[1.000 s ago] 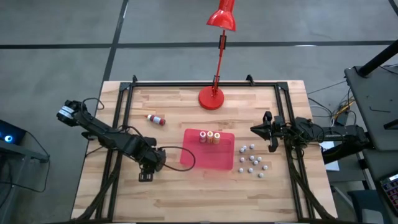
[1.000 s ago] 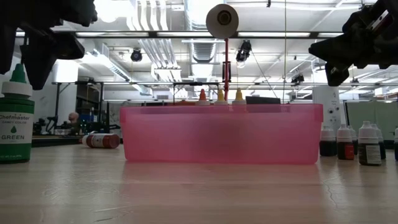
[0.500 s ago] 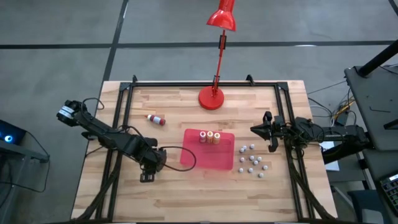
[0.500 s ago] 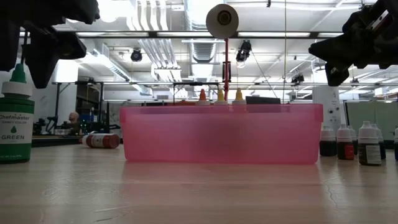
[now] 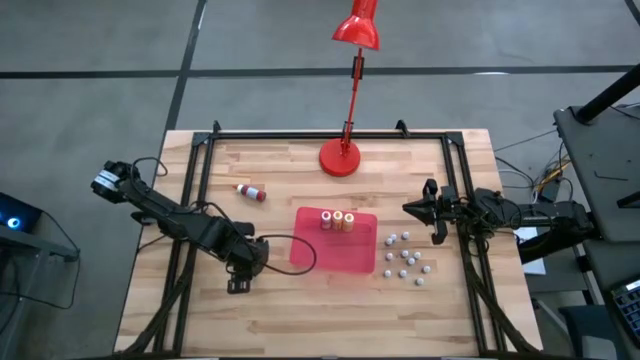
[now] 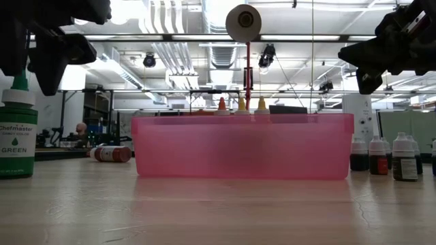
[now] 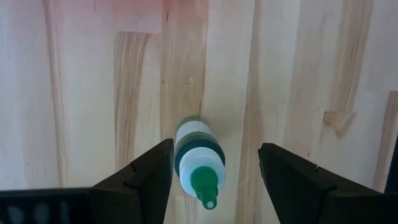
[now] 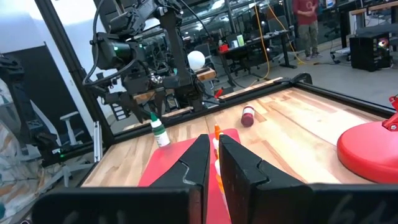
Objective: Pick & Place food coloring
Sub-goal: Put the large green food coloring bottle into the red bin
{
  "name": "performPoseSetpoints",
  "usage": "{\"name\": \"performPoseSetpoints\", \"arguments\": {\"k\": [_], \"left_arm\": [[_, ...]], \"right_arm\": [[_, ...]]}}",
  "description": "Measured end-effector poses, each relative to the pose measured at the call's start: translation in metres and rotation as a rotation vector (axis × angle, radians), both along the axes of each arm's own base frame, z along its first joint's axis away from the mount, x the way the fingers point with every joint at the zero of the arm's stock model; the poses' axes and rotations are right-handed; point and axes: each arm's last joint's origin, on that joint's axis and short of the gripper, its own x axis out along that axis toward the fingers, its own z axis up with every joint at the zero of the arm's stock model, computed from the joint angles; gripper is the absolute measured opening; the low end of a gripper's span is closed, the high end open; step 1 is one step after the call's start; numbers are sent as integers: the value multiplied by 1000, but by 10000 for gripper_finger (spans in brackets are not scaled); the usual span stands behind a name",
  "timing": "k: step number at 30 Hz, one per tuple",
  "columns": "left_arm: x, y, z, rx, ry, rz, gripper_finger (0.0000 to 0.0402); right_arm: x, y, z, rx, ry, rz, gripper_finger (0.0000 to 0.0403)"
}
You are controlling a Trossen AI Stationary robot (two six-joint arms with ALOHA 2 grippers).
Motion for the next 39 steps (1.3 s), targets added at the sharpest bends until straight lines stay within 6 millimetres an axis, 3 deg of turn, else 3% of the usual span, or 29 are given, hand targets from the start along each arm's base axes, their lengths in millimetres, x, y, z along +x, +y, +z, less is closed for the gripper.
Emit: {"name": "performPoseSetpoints", "arguments": {"k": [39], "left_arm": [[-7,3,-6,-5,90,43,208]], "right_arm": [[0,0,0,0,0,1,29]]}}
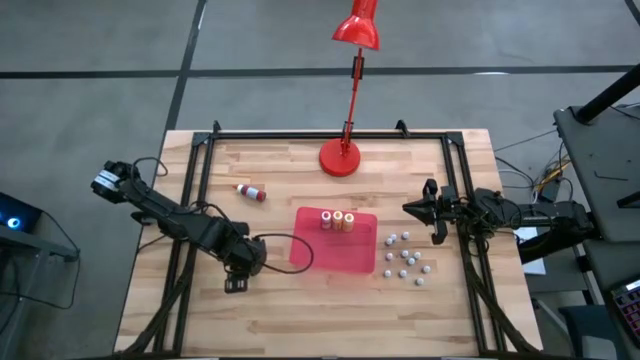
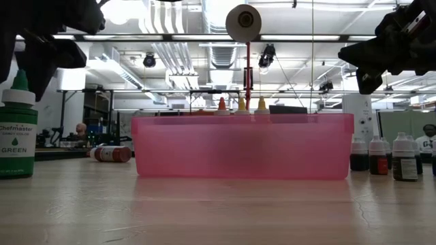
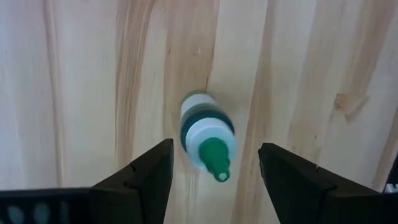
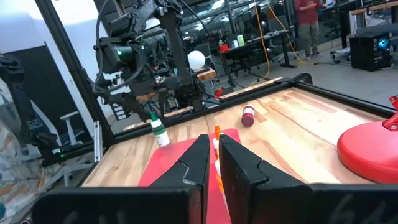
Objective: Pick & Place food coloring
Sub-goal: Put the large green food coloring bottle into the red bin
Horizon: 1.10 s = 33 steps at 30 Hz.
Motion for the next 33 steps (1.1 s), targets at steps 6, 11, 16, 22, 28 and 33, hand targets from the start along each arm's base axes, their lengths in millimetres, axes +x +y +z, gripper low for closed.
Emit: {"name": "performPoseSetpoints", "arguments": {"k": [6,11,16,22,28,33], "left_arm": [[0,1,-1,18,-8,9,208],[-3,2,-9,25,17,36,208],[-1,1,-10,14,-1,45,208],[1,0,-11,1,-21,53,208],[1,0,-11,1,-22,53,208],[1,0,-11,1,-22,53,198]], "right_arm": [[0,0,0,0,0,0,29],[0,0,0,0,1,0,29],[0,0,0,0,2,0,29],[0,0,0,0,2,0,29],[0,0,0,0,3,0,29],[0,0,-1,0,6,0,29]]}}
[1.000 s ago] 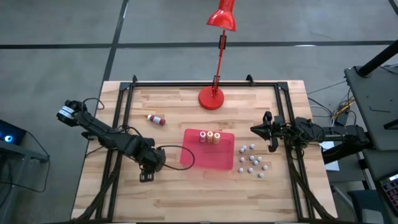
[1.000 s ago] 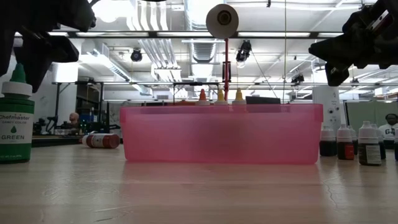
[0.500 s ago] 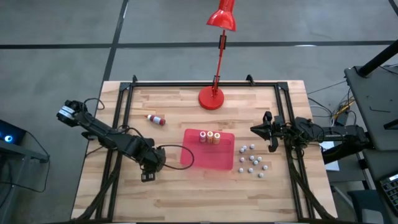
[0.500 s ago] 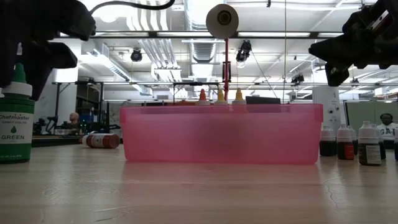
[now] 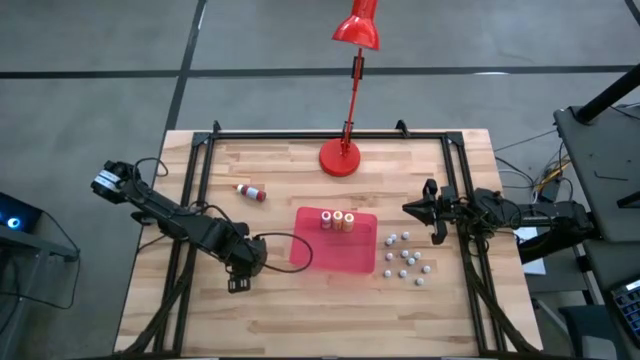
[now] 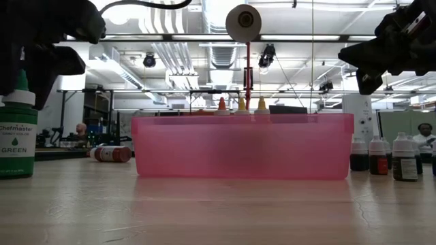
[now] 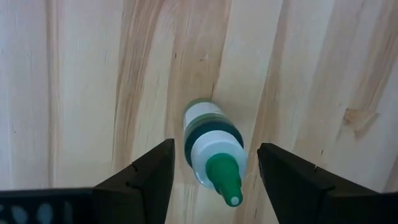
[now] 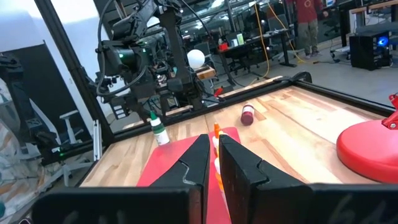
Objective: Pick & Place food coloring
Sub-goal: Put the large green food coloring bottle into the red bin
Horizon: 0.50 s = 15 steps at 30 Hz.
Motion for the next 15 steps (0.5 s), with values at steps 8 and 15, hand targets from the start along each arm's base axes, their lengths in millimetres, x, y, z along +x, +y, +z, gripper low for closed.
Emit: {"name": "performPoseSetpoints", "arguments": {"k": [8,15], "left_arm": [[0,0,0,-2,1,-1,140],[0,0,0,-3,1,-4,89]], "right_arm": [[0,0,0,0,0,0,29],[0,0,0,0,0,0,29]]}}
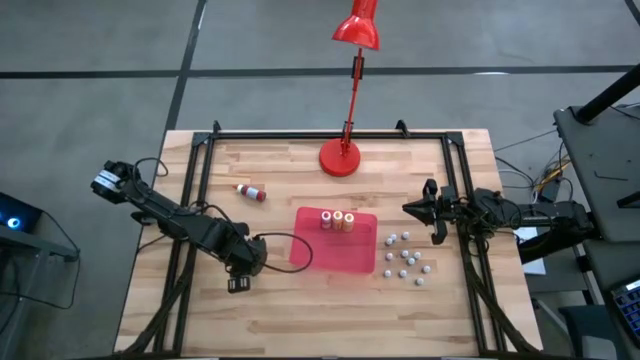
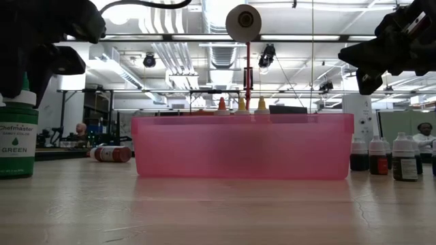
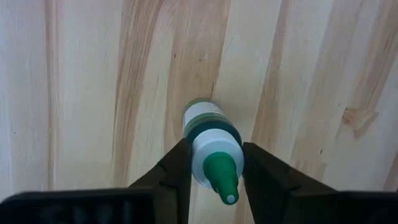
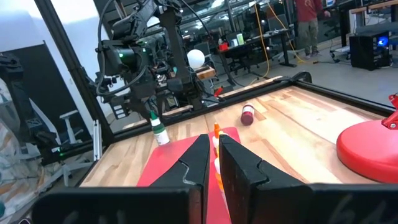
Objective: Pick & Place food coloring
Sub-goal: Put the large green food coloring bottle into the red bin
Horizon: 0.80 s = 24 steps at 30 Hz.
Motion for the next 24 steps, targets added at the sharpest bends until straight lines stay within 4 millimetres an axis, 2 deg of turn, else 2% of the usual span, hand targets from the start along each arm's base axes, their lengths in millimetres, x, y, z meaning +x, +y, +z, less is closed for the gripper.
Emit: {"name": "performPoseSetpoints", "arguments": {"k": [7,16,24], "left_arm": [[0,0,1,-4,-1,12,91],[6,-2,16,-20,-36,19,91],[9,6,23,-5,-37,52,91]], "right_arm": [[0,0,0,0,0,0,29],[0,0,0,-3,0,-1,29],[0,0,0,-3,0,-1,29]]}}
